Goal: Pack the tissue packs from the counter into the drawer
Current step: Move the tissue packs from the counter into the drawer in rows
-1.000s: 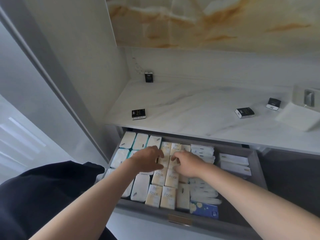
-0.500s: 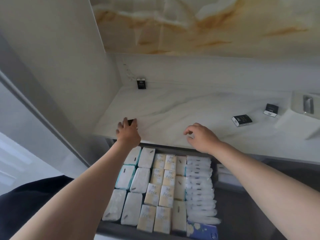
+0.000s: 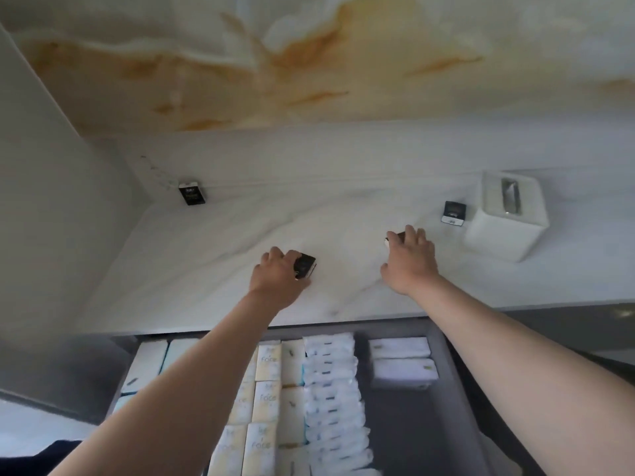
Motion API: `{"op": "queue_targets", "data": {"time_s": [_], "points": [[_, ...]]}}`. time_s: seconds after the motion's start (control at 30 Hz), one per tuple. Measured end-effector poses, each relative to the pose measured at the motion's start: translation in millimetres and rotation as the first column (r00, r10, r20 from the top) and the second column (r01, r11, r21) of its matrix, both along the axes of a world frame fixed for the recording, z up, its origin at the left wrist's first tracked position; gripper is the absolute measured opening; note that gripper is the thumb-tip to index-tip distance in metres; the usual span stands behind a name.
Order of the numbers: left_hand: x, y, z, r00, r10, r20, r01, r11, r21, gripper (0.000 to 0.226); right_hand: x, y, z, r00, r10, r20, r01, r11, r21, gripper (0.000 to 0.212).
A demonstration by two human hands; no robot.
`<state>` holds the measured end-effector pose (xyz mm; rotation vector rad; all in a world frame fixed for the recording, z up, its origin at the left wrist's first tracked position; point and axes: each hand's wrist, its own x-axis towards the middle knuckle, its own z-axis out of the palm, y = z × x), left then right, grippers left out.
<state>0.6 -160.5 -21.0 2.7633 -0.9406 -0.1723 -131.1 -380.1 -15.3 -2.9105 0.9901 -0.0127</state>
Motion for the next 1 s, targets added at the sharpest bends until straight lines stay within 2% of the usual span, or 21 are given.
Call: {"op": "queue_targets", "data": {"time_s": [0.07, 0.13, 0.3, 0.4, 0.47, 0.6, 0.7, 0.83, 0.87, 1.0], "points": [[-7.0, -20.8, 1.1, 1.000, -0.021, -0.022, 0.020, 1.000, -0.017, 0.059, -3.5, -6.5, -4.7, 0.998, -0.047, -0.047, 0.050, 0.997, 0.055, 0.063], [-11.3, -35.0, 1.2, 0.998, -0.040, -0.054, 0.036, 0.997, -0.061, 0.057, -6.2, -9.7, -9.6, 0.998, 0.023, -0.060, -0.017, 0.995, 0.094, 0.063], [-13.0, -42.3, 0.4, 0.990, -0.087, -0.109, 0.078, 0.993, -0.091, 0.053, -2.4, -2.6, -3.8, 0.966, 0.222, 0.135, -0.238, 0.965, 0.112, 0.056], [-12.1, -34.8, -0.2, 0.988, -0.106, -0.114, 0.095, 0.991, -0.097, 0.054, 1.7, 3.3, -5.5, 0.957, 0.259, 0.131, -0.275, 0.954, 0.117, 0.052], [-12.2, -29.3, 0.9, 0.989, -0.100, -0.107, 0.086, 0.989, -0.124, 0.053, -0.4, 5.6, -7.4, 0.964, 0.247, 0.095, -0.261, 0.944, 0.202, 0.052], [-10.2, -17.4, 7.4, 0.986, -0.138, -0.091, 0.137, 0.990, -0.009, 0.063, -1.3, 11.2, -3.4, 0.962, 0.265, 0.070, -0.273, 0.950, 0.151, 0.052], [-11.6, -12.6, 8.8, 0.989, -0.102, -0.103, 0.103, 0.995, -0.001, 0.069, 1.5, 18.0, 1.2, 0.964, 0.257, 0.064, -0.264, 0.938, 0.223, 0.046], [-17.6, -16.7, 8.2, 0.997, -0.064, -0.051, 0.061, 0.997, -0.055, 0.043, 2.8, 25.6, 2.3, 0.977, 0.208, 0.045, -0.212, 0.938, 0.275, 0.052], [-18.4, -17.4, 9.8, 0.996, -0.078, -0.049, 0.076, 0.996, -0.046, 0.044, 3.0, 26.5, 1.9, 0.979, 0.199, 0.049, -0.204, 0.940, 0.273, 0.054], [-13.8, -13.3, 10.9, 0.986, -0.163, -0.017, 0.162, 0.986, -0.043, 0.071, 2.3, 25.9, -0.8, 0.980, 0.159, 0.118, -0.192, 0.914, 0.358, 0.066]]}}
